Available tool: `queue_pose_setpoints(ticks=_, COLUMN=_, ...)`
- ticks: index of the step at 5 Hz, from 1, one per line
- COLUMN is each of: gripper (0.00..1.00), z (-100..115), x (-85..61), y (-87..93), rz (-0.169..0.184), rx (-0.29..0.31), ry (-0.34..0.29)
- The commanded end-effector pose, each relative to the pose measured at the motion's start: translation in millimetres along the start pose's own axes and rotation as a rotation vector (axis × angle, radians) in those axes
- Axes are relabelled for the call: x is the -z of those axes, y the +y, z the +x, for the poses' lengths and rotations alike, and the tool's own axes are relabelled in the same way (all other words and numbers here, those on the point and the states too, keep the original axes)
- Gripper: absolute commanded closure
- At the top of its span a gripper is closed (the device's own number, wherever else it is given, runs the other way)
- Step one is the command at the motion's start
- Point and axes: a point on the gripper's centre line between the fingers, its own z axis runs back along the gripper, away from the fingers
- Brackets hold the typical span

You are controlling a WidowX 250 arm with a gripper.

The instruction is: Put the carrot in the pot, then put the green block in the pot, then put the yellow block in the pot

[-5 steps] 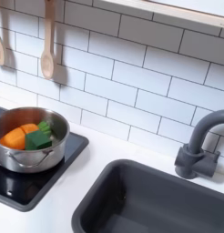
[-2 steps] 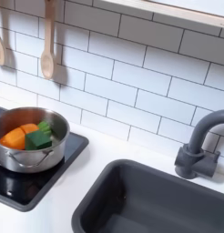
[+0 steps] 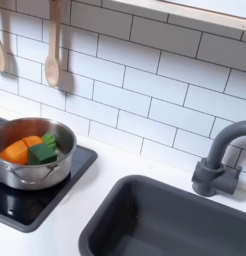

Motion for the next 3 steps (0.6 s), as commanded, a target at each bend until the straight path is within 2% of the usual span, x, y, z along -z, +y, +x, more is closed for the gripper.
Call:
queue_pose_setpoints(ticks=1, gripper=0.0, z=10.2, x=12.0, y=-8.2, rz=-0.015, rx=0.004, ry=0.021)
queue_pose_setpoints(ticks=2, gripper=0.0, z=10.0, x=5.9, y=-6.1, rz=-0.012, rx=0.005, ry=-0.004)
queue_pose_setpoints(ticks=3, gripper=0.0, z=10.2, x=7.3, y=-10.6, rz=-0.015, rx=0.021, ry=-0.006)
